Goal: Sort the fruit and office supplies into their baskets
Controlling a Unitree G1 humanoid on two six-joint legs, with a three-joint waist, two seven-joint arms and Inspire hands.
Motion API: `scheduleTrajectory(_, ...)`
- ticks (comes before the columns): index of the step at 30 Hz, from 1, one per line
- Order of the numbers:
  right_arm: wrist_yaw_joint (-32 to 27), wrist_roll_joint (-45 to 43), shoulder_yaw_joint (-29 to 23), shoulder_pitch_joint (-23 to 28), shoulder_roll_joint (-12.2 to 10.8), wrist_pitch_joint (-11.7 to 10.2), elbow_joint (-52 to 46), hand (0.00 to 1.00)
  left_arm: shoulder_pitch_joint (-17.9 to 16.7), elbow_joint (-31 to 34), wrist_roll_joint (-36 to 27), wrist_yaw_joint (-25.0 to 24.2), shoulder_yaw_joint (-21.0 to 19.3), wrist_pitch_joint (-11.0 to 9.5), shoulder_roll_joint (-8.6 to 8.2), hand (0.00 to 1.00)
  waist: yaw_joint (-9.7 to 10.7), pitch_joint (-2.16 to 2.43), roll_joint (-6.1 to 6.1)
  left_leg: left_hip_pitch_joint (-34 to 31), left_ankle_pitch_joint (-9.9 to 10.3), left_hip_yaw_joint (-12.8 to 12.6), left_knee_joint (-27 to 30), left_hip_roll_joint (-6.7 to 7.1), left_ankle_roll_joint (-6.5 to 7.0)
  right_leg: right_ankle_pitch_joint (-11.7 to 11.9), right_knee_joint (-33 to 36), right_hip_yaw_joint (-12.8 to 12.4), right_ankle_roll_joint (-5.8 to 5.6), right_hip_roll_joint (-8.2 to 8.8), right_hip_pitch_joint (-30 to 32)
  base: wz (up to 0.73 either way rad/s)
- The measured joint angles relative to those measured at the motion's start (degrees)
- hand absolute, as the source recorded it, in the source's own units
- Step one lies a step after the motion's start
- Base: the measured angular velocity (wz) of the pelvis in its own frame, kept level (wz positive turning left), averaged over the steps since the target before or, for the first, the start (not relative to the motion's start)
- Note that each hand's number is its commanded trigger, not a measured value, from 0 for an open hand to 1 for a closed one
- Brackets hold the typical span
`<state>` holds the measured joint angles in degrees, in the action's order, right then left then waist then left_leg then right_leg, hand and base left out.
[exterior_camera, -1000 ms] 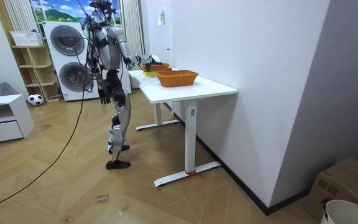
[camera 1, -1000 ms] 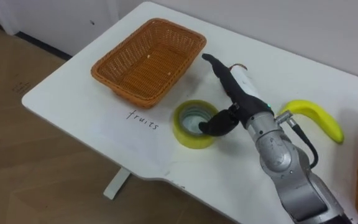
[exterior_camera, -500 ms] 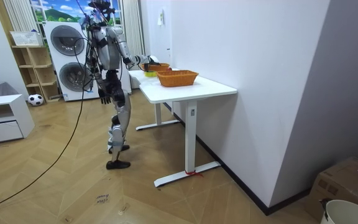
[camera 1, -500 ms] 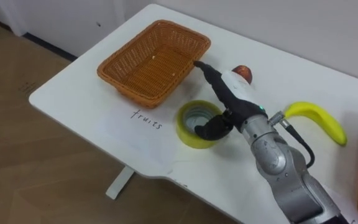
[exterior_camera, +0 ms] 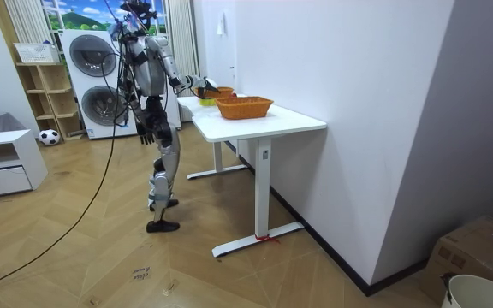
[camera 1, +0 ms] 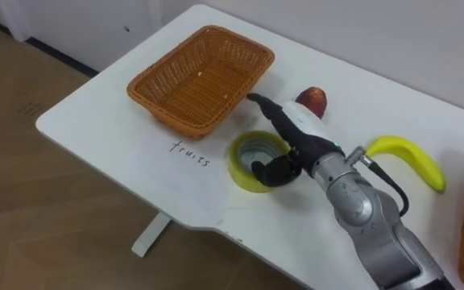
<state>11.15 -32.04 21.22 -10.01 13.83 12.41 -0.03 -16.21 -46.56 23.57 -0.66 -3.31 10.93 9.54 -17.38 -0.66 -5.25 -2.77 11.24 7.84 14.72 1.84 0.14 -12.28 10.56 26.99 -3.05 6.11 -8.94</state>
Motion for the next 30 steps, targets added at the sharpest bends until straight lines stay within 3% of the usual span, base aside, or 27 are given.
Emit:
scheduleTrajectory(4,2.8,0.0,-0.1,0.0,0.1,1.4,0.0,0.0,0.5,0.0,0.9,0.0,-0.1,0.8,0.01,0.0,-0.1,0.15,-0.22,0.0,0.0,0.0,0.2,0.03,0.0,0.0,0.0,0.0,0.0,0.01,-0.1,0.0)
scheduleTrajectory(24,9.6,-0.2,-2.8,0.0,0.1,2.7,-0.3,0.0,0.9,-0.1,2.4,0.0,-1.1,1.7,0.01,0.0,0.0,-0.15,0.23,-0.9,0.0,0.3,1.1,0.12,-0.01,0.0,0.1,0.0,0.0,-0.05,0.0,0.01)
scheduleTrajectory(25,9.8,-0.2,-3.0,0.0,0.1,2.7,-0.3,0.09,0.9,-0.1,2.4,-0.1,-1.1,1.7,0.02,0.0,0.0,-0.14,0.24,-0.9,0.0,0.4,1.1,0.13,-0.01,0.0,0.1,0.0,0.0,-0.05,0.0,0.05)
scheduleTrajectory(26,10.4,-0.2,-3.4,0.0,0.1,2.7,-0.3,0.99,0.9,-0.1,2.5,-0.1,-1.1,1.7,0.02,0.0,0.0,-0.13,0.28,-0.9,0.0,0.5,1.1,0.19,-0.01,0.0,0.0,0.1,0.0,-0.05,0.0,0.05)
scheduleTrajectory(30,11.3,0.0,-4.6,0.0,0.5,2.7,-0.2,1.0,1.0,-0.1,3.3,-0.2,-1.1,1.9,0.13,0.0,0.1,-0.16,0.46,-0.8,0.0,1.4,1.3,0.51,0.02,0.0,0.0,0.1,0.0,0.01,-0.1,0.1)
